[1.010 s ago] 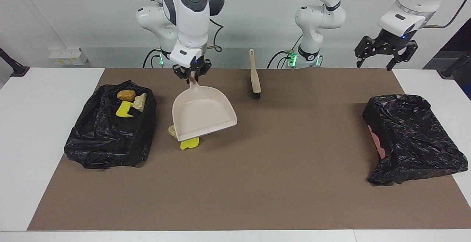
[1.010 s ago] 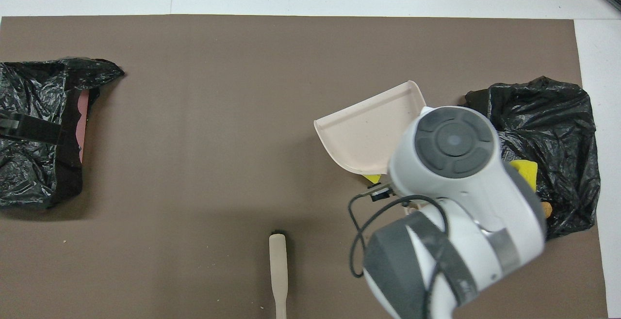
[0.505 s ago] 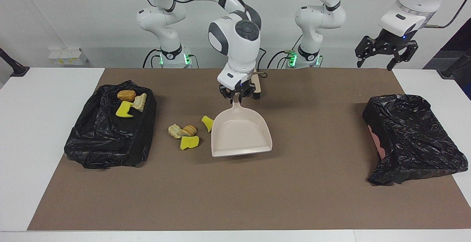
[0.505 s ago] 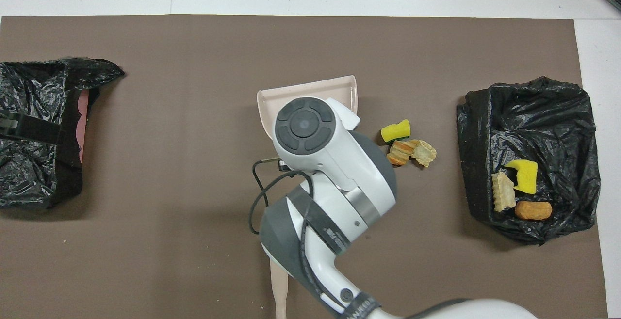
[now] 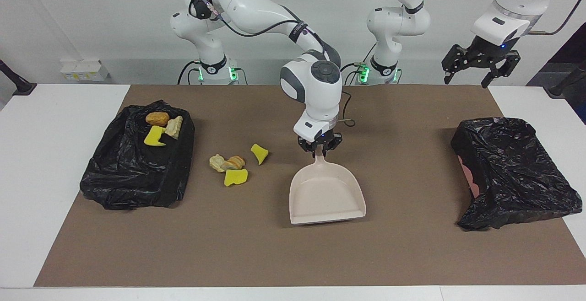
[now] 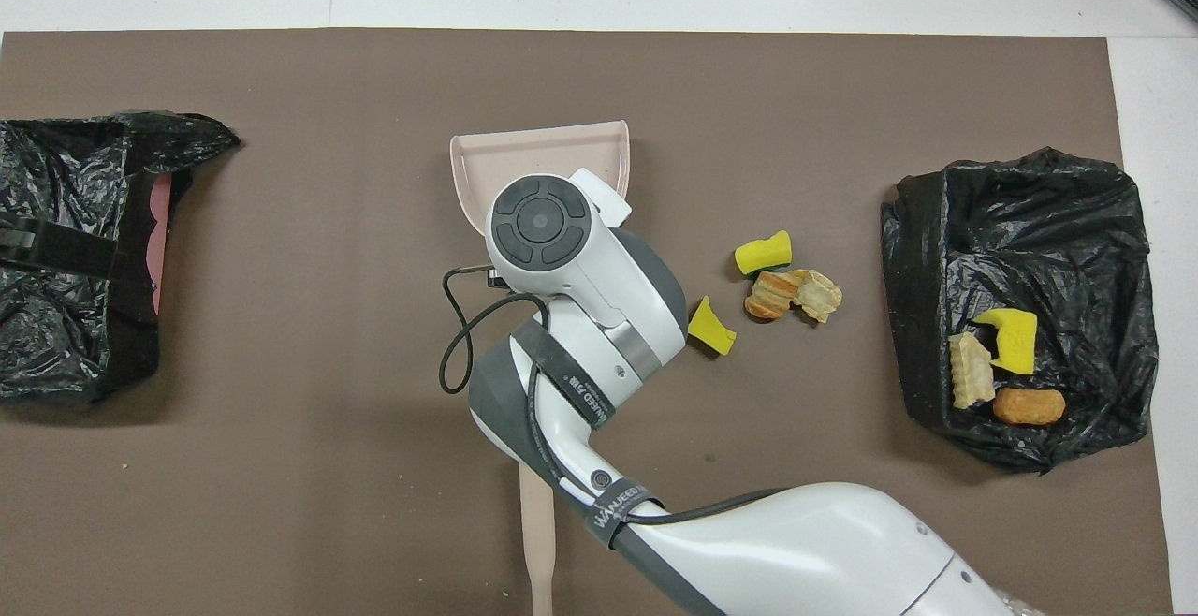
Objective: Sweep and dump trash in bin
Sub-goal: 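Bring the empty dustpan back to the table center and release it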
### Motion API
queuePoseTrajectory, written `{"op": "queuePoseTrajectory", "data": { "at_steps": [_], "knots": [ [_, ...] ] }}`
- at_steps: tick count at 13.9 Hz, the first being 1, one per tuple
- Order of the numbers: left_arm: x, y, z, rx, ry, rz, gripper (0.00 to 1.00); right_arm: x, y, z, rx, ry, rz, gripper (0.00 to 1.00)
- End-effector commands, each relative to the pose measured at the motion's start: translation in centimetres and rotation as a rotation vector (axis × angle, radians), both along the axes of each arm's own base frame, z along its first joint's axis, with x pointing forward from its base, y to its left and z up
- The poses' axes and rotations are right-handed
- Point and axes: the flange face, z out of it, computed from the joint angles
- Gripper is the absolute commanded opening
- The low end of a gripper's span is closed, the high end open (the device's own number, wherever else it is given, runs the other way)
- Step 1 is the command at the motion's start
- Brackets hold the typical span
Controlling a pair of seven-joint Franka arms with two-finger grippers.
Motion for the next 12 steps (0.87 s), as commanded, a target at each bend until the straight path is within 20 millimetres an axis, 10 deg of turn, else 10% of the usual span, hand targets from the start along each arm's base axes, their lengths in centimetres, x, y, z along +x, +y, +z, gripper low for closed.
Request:
{"op": "queuePoseTrajectory", "data": {
  "at_steps": [1,4,6,12],
  "knots": [
    [-0.3,0.4,0.5,-0.008,0.002,0.002,1.0,0.8,0.6,-1.2,0.078,0.008,-0.042,0.13],
    [-0.3,0.4,0.5,-0.008,0.002,0.002,1.0,0.4,0.6,-2.1,0.08,0.028,-0.032,0.46],
    [-0.3,0.4,0.5,-0.008,0.002,0.002,1.0,0.4,0.5,-1.4,0.078,0.017,0.012,1.0],
    [-0.3,0.5,0.6,-0.008,0.0,0.002,1.0,-6.5,-1.1,6.8,0.069,0.06,0.051,1.0]
  ]
}}
